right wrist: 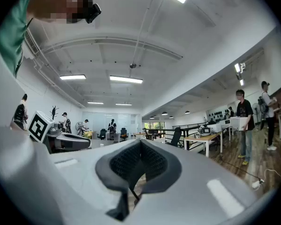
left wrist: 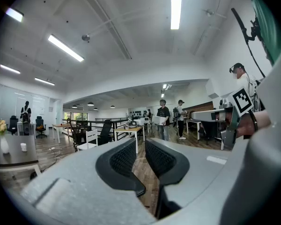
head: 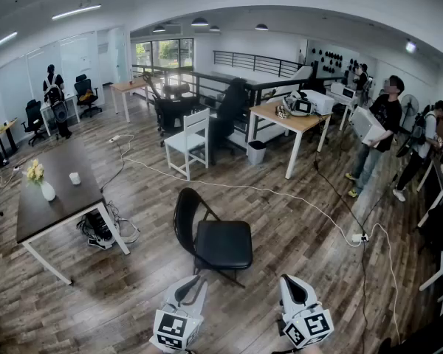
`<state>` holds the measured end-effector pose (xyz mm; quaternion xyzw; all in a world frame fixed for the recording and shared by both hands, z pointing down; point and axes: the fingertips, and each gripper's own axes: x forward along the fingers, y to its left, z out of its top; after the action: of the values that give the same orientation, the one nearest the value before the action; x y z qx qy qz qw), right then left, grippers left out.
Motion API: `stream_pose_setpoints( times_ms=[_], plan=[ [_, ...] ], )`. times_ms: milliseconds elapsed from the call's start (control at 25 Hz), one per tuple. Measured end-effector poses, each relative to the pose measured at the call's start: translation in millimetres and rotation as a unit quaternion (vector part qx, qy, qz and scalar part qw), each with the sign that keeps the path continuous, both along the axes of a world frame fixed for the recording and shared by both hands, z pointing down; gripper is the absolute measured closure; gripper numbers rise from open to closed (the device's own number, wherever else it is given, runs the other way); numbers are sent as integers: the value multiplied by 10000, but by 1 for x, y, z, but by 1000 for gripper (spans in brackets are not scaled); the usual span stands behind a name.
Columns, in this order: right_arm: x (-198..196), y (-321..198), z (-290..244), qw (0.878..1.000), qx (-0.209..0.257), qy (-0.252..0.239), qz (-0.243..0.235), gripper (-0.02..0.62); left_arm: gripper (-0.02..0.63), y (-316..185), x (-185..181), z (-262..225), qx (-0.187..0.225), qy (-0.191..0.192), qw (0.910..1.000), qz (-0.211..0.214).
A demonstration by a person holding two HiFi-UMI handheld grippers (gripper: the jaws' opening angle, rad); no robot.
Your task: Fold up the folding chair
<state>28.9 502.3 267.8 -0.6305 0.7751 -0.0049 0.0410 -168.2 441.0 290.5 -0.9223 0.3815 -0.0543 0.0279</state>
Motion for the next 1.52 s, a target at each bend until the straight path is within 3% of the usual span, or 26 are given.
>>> stream_pose_setpoints(
  times_ms=[520, 800, 1080, 1520],
  plan=[
    [55, 14, 18, 9996, -71, -266, -22, 592, 537, 15, 44, 9, -98, -19, 9998, -187],
    [76, 6, 42, 9982, -349, -465, 117, 592, 537, 6, 45, 28, -290, -162, 9990, -302],
    [101, -39, 70, 9958, -694, -443, 404, 592, 538, -52, 67, 57, -601, -114, 9979, -215],
    [109, -171, 70, 9896, -999, -349, 978, 592, 538, -210, 87, 63, -742, 107, 9967, 296]
  ],
)
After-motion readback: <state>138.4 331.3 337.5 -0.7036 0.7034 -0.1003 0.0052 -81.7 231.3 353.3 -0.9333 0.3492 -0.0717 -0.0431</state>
